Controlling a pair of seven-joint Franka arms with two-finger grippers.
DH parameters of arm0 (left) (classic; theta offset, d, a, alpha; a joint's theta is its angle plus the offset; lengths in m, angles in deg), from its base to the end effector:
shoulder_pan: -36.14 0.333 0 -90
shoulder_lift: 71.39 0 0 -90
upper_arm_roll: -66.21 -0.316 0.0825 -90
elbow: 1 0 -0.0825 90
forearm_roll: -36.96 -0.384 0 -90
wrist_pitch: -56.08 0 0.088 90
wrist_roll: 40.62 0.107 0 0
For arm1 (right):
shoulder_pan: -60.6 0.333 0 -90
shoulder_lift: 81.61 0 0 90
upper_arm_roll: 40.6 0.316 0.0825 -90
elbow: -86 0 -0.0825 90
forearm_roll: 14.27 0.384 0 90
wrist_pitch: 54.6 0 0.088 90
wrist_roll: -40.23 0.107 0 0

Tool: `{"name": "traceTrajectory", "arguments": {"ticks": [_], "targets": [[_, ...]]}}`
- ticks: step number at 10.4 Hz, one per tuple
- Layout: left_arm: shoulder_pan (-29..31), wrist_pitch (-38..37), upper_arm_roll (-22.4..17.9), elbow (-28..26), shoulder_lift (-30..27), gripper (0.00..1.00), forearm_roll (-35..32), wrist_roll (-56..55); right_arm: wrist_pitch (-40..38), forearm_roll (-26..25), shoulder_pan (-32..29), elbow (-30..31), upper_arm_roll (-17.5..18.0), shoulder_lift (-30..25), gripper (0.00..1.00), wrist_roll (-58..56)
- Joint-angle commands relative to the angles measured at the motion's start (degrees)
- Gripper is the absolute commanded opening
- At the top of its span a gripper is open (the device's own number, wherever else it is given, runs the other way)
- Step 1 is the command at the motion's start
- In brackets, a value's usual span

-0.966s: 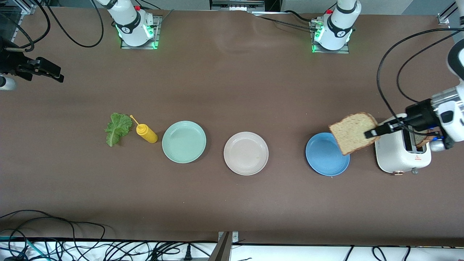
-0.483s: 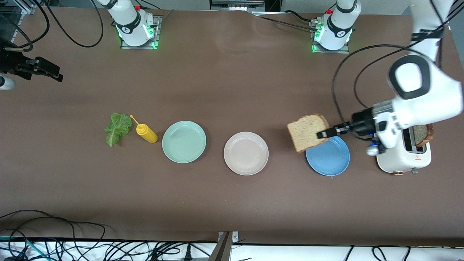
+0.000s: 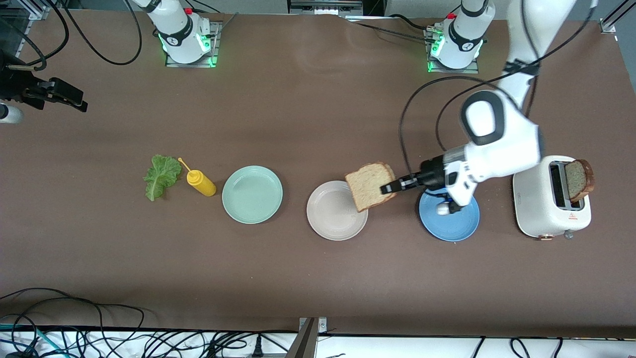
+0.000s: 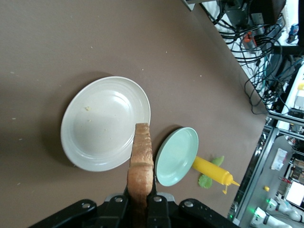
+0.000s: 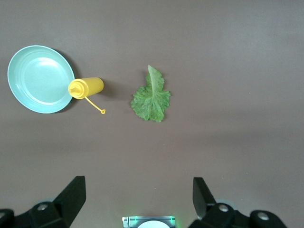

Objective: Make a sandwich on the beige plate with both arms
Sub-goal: 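Carry the bread slice with the left gripper over the beige plate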

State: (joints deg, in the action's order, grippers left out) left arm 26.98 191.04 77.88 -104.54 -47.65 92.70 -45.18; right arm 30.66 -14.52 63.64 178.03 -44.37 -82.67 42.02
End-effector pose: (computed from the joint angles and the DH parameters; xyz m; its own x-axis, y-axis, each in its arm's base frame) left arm 0.6202 -0.2355 0.3385 0.9254 0.3163 -0.2087 0.3685 -0.6223 0.6907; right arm 0.5389 -0.0077 0.6112 0.9941 -0.0441 -0.0994 -0.0437 -0.9990 0.0063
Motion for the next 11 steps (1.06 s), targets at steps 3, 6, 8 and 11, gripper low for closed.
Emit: {"name": "traceTrajectory", "arguments": {"ticks": [3, 6, 8, 11], "targets": [[-3.31, 13.73, 4.05, 3.16, 8.23, 0.00, 2.10, 0.34, -1.06, -0.19, 0.04, -0.80, 0.35, -0.35, 1.00, 0.58], [-5.32, 20.33, 6.17, 7.63, 13.41, 0.00, 5.23, 0.25, -1.06, -0.19, 0.04, -0.72, 0.26, -0.35, 1.00, 0.58], [-5.86, 21.57, 6.44, 9.66, 15.53, 0.00, 5.70, 0.43, -1.06, -0.19, 0.04, -0.72, 0.26, -0.35, 1.00, 0.58], [-5.86, 21.66, 6.44, 10.02, 17.03, 0.00, 5.26, 0.52, -1.06, -0.10, 0.04, -0.72, 0.17, -0.35, 1.00, 0.58]]}}
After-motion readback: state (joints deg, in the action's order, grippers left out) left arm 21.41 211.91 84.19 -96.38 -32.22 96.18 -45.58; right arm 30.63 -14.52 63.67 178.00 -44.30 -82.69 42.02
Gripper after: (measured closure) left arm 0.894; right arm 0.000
